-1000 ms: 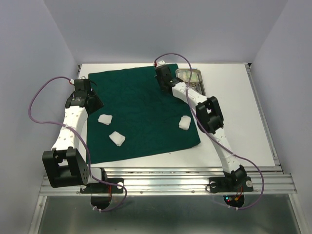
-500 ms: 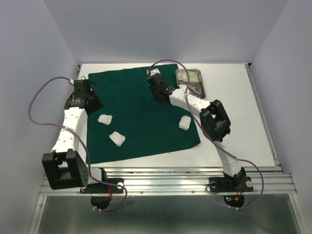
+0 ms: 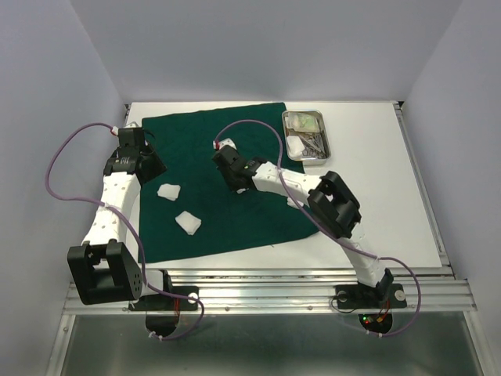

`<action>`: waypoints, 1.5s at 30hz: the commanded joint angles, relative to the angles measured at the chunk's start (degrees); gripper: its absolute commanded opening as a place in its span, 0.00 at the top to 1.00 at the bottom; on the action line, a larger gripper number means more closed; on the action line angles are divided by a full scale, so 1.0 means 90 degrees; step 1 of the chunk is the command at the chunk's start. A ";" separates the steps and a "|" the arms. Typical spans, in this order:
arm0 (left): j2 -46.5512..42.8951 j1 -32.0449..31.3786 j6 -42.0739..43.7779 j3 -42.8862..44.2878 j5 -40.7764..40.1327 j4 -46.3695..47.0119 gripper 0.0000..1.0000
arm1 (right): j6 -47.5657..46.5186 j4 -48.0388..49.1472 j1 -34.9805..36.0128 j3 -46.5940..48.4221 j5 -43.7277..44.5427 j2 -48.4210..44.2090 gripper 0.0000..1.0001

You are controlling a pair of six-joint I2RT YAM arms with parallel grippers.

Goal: Prepare the surgical pack
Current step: Adjust the medical item in the surgical kit.

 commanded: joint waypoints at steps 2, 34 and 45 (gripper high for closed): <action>-0.0169 -0.0019 0.0054 -0.0071 0.0045 0.0121 0.58 | 0.0344 -0.0064 0.0053 0.0107 -0.0301 -0.0179 0.96; -0.0101 -0.0019 0.0064 -0.0120 0.0318 0.0346 0.59 | 0.2590 0.2806 -0.3256 -0.6150 -0.2926 -0.5003 0.48; -0.0130 -0.0019 0.0044 -0.0179 0.0279 0.0326 0.59 | 0.3410 0.3803 -0.3609 -0.7031 -0.3710 -0.4671 0.52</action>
